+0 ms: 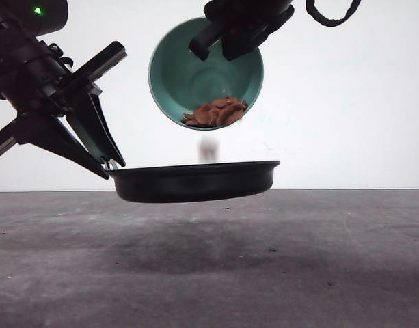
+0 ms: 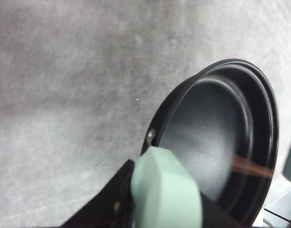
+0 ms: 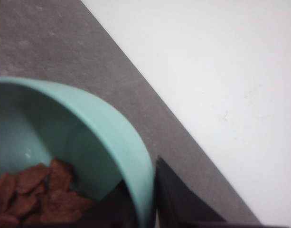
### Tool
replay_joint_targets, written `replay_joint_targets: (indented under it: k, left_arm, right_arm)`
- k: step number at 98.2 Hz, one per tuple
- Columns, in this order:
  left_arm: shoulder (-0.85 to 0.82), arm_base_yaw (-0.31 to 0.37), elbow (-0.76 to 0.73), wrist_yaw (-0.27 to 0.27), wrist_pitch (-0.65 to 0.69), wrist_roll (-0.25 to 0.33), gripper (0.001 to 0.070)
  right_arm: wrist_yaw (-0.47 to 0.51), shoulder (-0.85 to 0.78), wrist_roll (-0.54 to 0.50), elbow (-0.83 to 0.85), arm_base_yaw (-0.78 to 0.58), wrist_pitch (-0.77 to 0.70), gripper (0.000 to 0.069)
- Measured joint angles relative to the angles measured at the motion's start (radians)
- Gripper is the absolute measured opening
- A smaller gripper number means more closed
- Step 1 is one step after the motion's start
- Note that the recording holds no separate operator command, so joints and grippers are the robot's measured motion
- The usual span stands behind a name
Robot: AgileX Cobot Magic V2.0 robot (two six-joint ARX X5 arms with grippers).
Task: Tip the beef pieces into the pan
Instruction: 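Tilt the bowl with the right gripper, pouring beef cubes into the pan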
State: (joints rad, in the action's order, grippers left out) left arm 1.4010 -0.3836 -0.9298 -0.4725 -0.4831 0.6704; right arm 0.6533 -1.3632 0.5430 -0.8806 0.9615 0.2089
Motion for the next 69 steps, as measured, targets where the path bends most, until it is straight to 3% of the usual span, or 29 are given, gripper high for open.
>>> replay_joint_targets:
  k: [69]
  left_arm:
    - [0.0, 0.013, -0.003, 0.002, -0.005, 0.023, 0.0061]
  right_arm:
    - [-0.052, -0.025, 0.352, 0.0, 0.007, 0.199, 0.0021]
